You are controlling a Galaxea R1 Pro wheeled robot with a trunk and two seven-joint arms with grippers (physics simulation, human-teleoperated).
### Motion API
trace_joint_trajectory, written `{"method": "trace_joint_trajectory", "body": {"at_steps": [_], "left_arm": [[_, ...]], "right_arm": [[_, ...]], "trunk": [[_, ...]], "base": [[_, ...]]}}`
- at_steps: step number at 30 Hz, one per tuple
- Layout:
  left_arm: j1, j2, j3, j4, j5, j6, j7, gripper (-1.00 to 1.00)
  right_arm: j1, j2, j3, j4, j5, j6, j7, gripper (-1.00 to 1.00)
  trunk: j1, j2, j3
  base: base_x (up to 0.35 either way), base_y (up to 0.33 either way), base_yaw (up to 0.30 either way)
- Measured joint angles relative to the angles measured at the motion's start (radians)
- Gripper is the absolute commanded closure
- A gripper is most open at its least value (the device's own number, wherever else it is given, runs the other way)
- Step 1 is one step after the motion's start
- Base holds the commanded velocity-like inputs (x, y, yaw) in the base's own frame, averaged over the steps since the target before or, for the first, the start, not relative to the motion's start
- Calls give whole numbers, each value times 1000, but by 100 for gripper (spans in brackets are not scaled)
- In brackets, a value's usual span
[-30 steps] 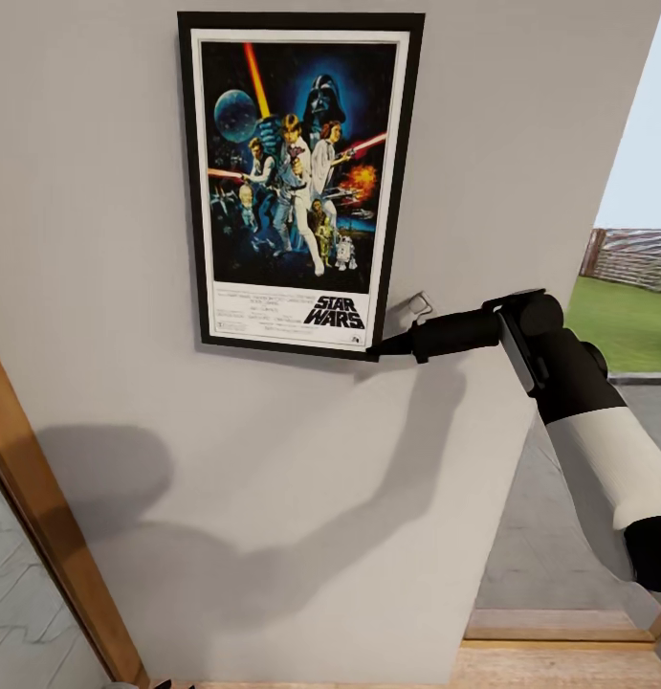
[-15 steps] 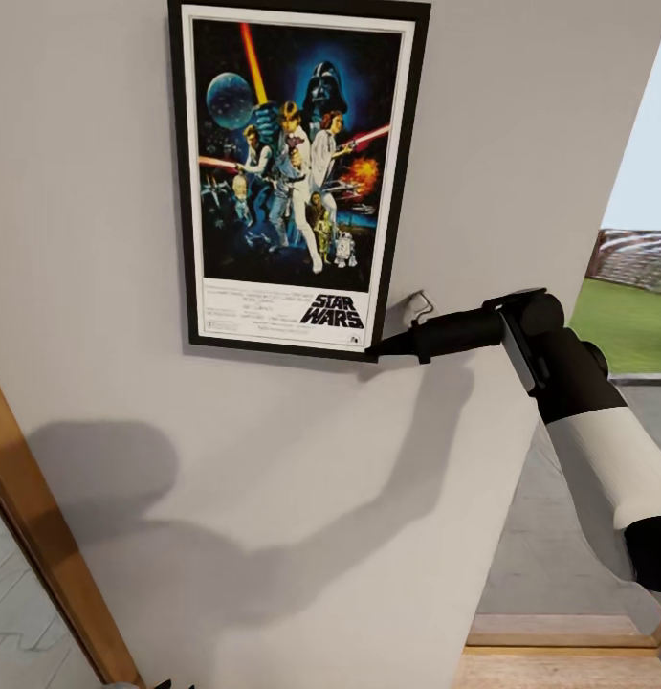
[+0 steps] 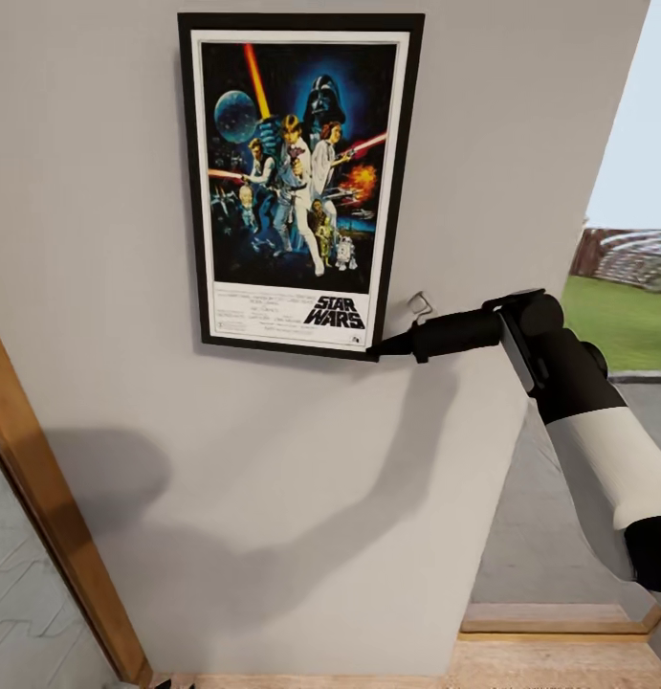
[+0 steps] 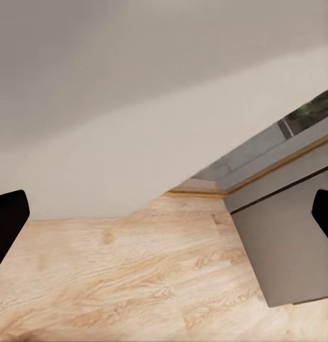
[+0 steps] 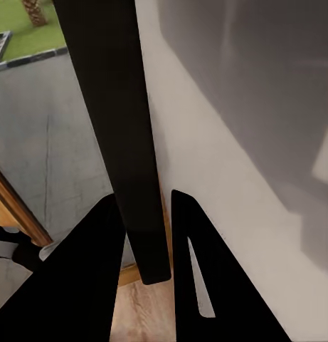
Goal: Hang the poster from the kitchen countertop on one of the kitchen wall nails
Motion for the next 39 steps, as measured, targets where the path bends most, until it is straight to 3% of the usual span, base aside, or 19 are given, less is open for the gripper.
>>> {"method": "trace_joint_trajectory", "body": {"at_steps": [25,39], "left_arm": [[0,0,0,0,0,0,0,-100],[0,0,0,0,0,0,0,-100]], "right_arm": [[0,-1,2,0,-1,-2,0,100],[38,-4,3,-11,-2,-35,2,100]], "trunk": [[0,0,0],[0,0,0]], "base": [[-3,0,0],[0,0,0]]}}
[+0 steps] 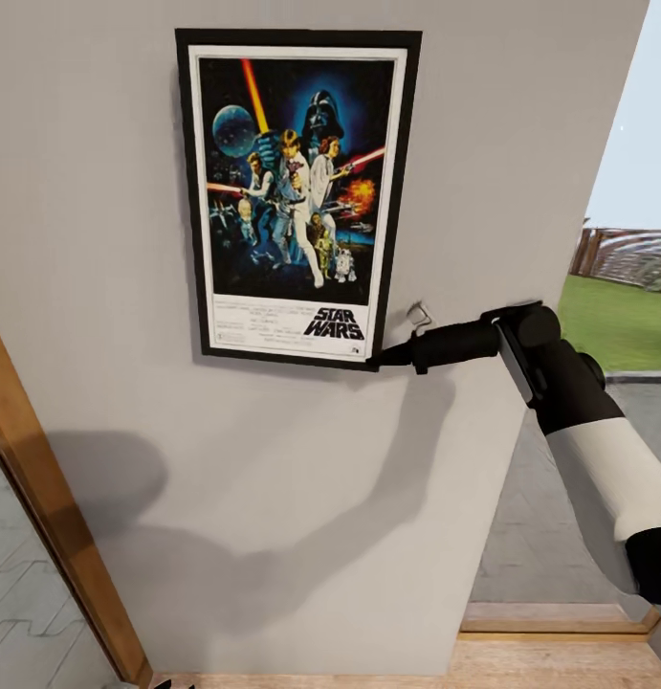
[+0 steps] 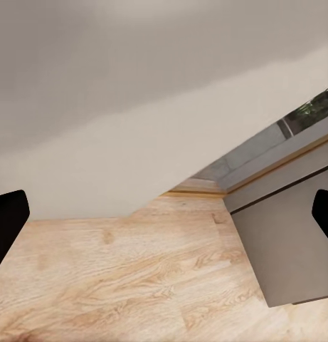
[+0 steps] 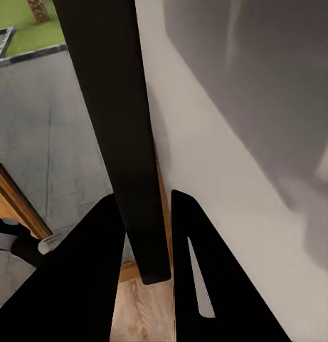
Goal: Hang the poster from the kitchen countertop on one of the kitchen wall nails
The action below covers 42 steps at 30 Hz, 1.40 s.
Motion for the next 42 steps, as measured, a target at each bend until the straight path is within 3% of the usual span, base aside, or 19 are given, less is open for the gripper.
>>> {"method": "trace_joint_trajectory", "body": {"at_steps": [7,27,32,42], "left_arm": [[0,0,0,0,0,0,0,-100],[0,0,0,0,0,0,0,-100],[0,0,0,0,0,0,0,-100],[0,0,0,0,0,0,0,-100]], "right_arm": [[30,-1,0,-5,3,-43,1,100],[107,-5,0,-8,4,-76,1,100],[120,-5,0,-4,5,-125,0,100],[132,-5,0,1,6,-144,0,100]], "trunk": [[0,0,0],[0,0,0],[0,0,0],[0,0,0]], "base": [[0,0,0],[0,0,0],[0,0,0],[0,0,0]]}}
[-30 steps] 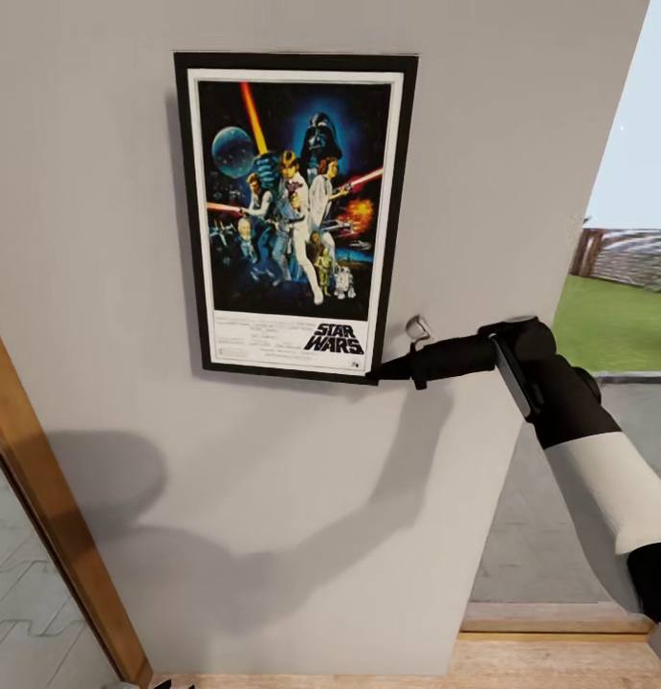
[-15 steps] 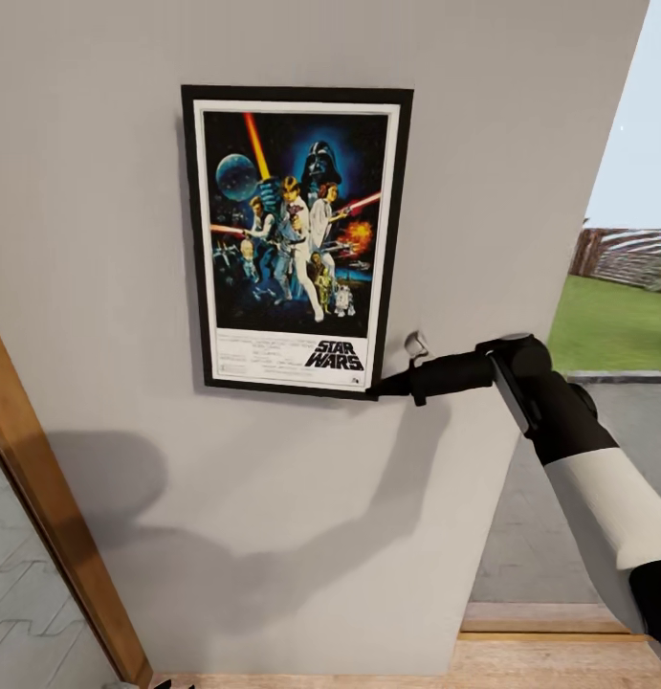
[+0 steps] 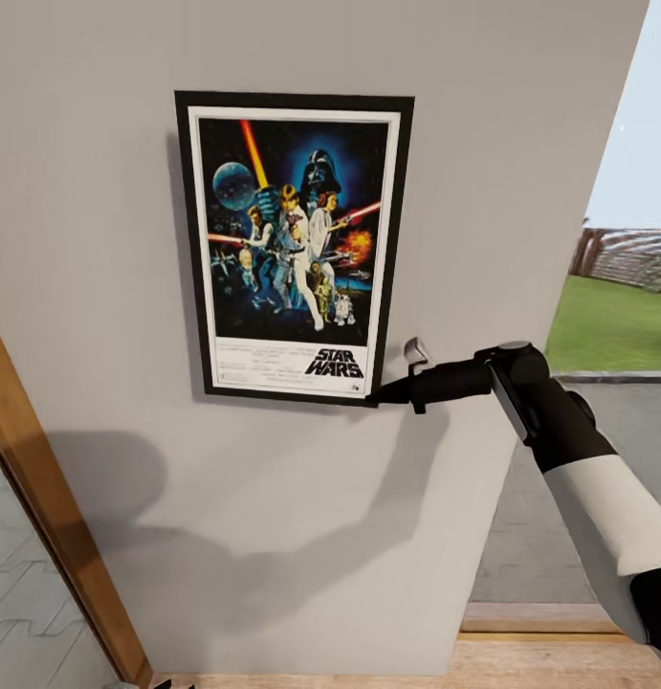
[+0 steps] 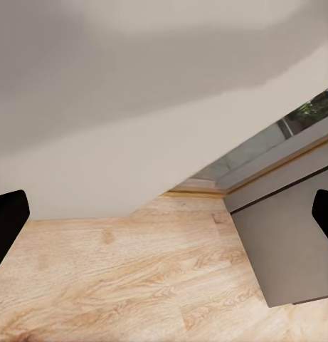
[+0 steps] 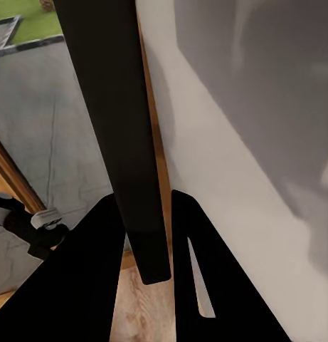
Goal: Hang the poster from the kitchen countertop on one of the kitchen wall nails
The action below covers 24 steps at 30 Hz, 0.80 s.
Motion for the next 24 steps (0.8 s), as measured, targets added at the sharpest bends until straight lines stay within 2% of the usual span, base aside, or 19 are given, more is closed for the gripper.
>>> {"method": "trace_joint_trajectory", "body": {"at_steps": [24], "left_arm": [[0,0,0,0,0,0,0,-100]], "right_arm": [[21,0,0,1,0,-4,-1,100]], "trunk": [[0,0,0]], "base": [[0,0,0]]}}
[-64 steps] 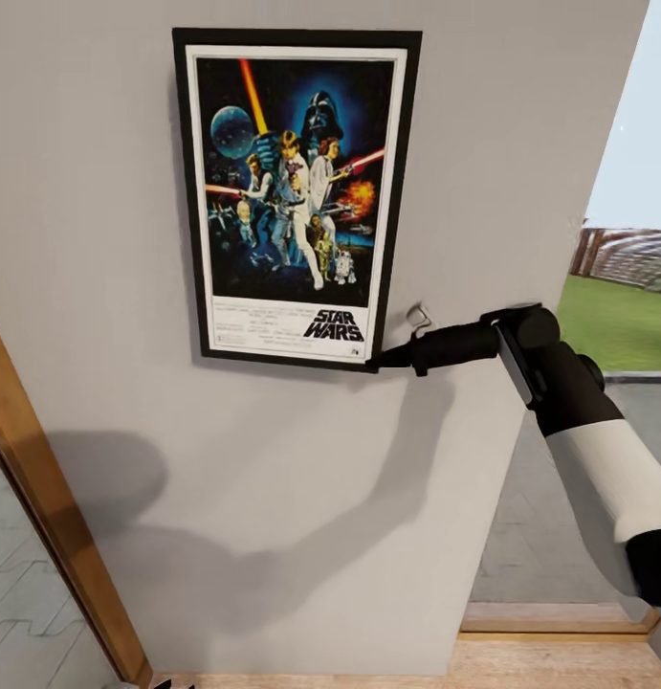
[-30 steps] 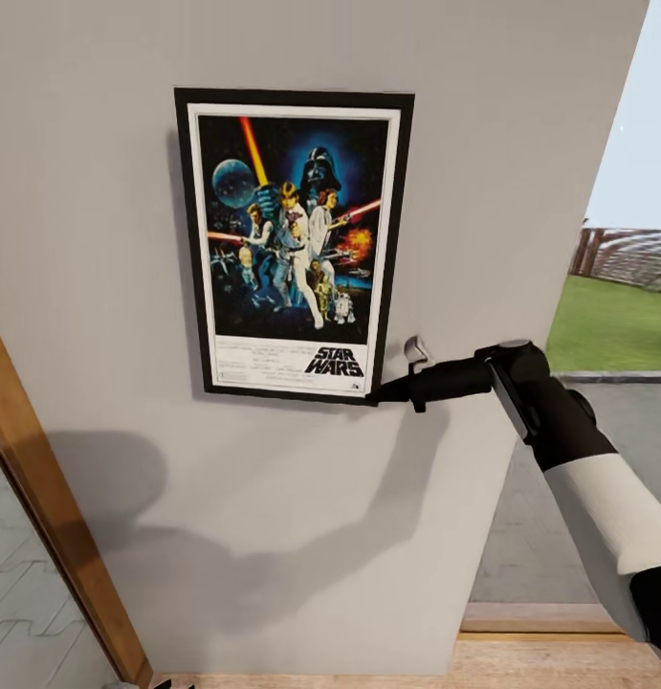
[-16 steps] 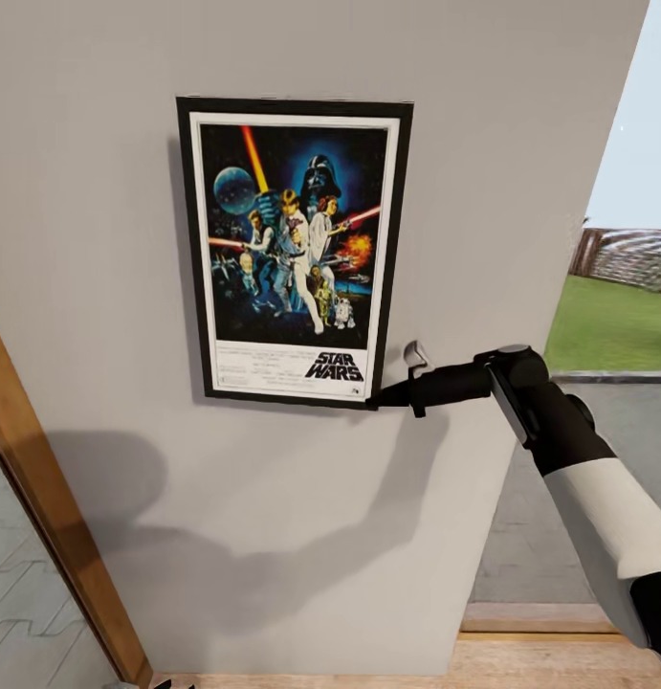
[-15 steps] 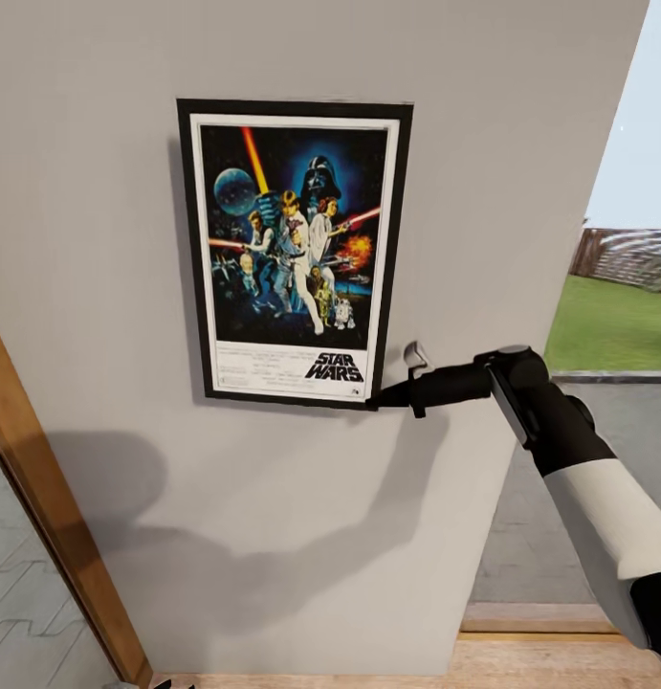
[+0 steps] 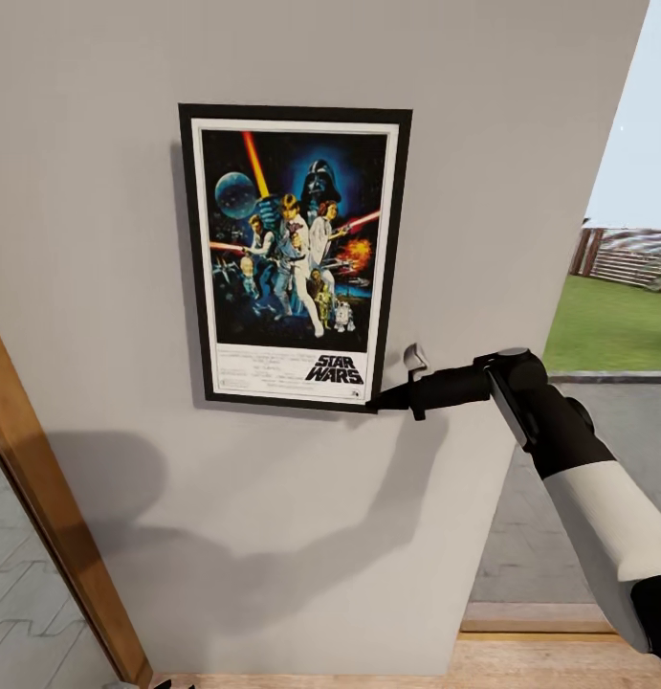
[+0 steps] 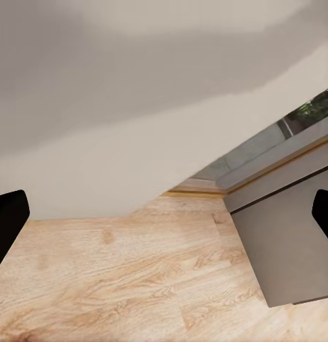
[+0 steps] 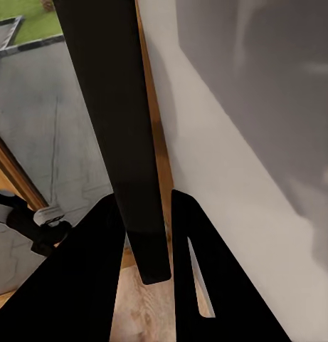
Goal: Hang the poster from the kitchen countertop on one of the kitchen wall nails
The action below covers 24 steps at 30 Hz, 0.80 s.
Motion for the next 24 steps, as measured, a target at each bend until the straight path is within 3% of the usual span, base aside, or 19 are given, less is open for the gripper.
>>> {"method": "trace_joint_trajectory", "body": {"at_steps": [24], "left_arm": [[0,1,0,0,0,0,0,-100]], "right_arm": [[0,-1,-6,-4,0,5,0,100]], "trunk": [[0,0,0]], "base": [[0,0,0]]}}
